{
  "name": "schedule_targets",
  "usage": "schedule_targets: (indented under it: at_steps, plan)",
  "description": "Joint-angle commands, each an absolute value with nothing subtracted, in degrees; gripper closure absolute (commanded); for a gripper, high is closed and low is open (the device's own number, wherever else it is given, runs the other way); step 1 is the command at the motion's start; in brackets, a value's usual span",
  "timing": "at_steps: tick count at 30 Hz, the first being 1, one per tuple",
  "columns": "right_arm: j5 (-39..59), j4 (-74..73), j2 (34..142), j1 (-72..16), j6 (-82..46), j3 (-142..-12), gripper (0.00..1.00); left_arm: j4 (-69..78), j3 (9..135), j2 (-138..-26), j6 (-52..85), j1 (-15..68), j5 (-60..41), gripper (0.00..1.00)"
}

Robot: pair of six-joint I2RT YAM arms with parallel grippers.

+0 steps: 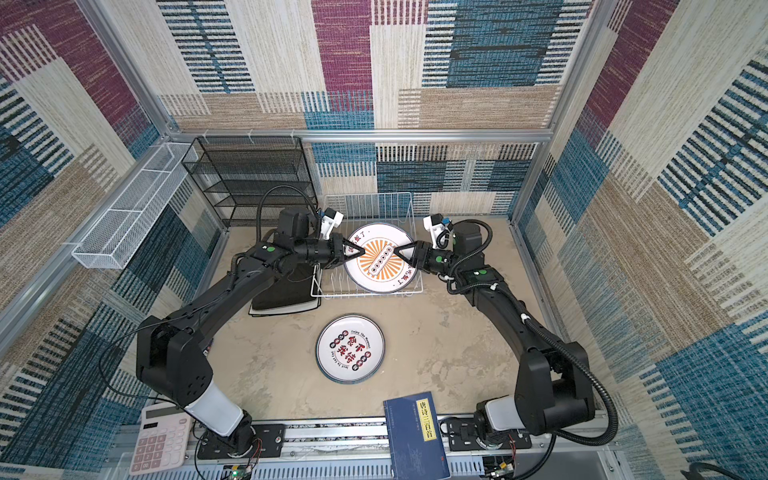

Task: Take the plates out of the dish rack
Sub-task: 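Carry the plate with the left gripper toward the plate stack while the right releases, then lower the sunburst plate flat onto the plate stack with the left gripper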

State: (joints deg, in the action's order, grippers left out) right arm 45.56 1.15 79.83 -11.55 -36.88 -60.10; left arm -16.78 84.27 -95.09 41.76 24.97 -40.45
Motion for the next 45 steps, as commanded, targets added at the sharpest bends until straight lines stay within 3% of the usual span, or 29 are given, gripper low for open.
schedule_targets:
  at_steps: [1, 4, 8, 15, 21, 28, 38, 45]
  plan:
    - [39.96, -1.43, 77.48, -11.54, -32.99, -59.88, 0.29, -19.18, 85.25, -94.05, 39.16, 24.7, -39.79, 1.0]
    - [36.12, -1.4, 74.9, -11.51, -30.06, -59.42, 0.13, -20.82, 85.57, -93.23, 38.53, 24.62, -38.74, 1.0]
    - [31.74, -2.03, 70.97, -11.51, -25.45, -58.23, 0.0, -22.77, 85.86, -91.8, 38.24, 24.48, -37.12, 1.0]
    - [29.91, -2.65, 65.4, -11.59, -15.94, -56.31, 0.01, -26.8, 85.91, -88.33, 36.96, 24.06, -34.46, 1.0]
    - [34.02, -0.3, 62.75, -11.6, -6.76, -56.16, 0.01, -28.12, 82.58, -84.76, 37.78, 23.86, -33.93, 1.0]
    - [38.01, 2.55, 61.1, -11.69, -2.69, -54.81, 0.01, -26.66, 72.99, -77.47, 40.12, 23.89, -30.61, 1.0]
    - [38.38, 14.46, 59.0, -12.28, 14.6, -55.9, 0.01, -26.82, 61.1, -69.63, 42.95, 23.85, -29.17, 1.0]
    - [39.27, 15.77, 59.04, -14.01, 14.94, -54.58, 0.01, -27.07, 53.35, -64.42, 44.89, 23.86, -27.45, 1.0]
